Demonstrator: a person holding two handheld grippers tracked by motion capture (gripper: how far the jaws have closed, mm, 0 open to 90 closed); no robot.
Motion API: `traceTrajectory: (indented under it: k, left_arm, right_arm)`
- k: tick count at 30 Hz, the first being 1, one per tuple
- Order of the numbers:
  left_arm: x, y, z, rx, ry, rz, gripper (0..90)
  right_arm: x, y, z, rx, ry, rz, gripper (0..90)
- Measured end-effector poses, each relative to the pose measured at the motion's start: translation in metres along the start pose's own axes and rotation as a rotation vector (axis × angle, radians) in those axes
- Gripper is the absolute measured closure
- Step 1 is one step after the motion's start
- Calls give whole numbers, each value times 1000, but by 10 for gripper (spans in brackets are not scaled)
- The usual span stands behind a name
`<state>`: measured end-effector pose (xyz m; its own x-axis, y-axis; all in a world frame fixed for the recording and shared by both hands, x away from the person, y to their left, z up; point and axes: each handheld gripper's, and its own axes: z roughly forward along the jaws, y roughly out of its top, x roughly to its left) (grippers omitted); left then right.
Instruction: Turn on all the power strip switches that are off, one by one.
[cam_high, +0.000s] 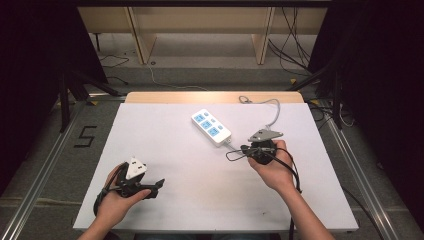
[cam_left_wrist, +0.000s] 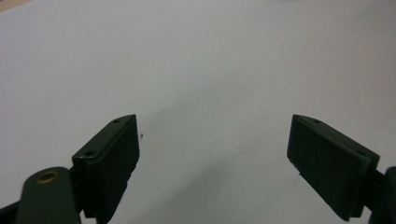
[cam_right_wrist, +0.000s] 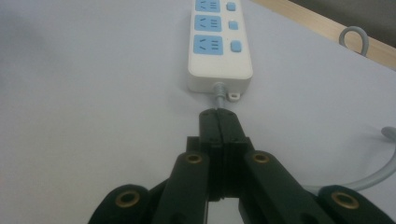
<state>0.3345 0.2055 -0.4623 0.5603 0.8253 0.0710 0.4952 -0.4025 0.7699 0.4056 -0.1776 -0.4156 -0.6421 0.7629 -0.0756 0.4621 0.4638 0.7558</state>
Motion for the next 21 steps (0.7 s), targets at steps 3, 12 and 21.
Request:
traceTrajectory:
  k: [3, 12, 21]
  left_arm:
    - [0, 0, 0, 0, -3, -1, 165]
    - [1, 0, 0, 0, -5, 1, 165]
    - [1, 0, 0, -3, -5, 0, 164]
  right_arm:
    - [-1, 7, 5, 7, 3, 1, 900]
    - [-6, 20, 17, 24, 4, 2, 900]
    - [-11, 30, 28, 36, 2, 0, 900]
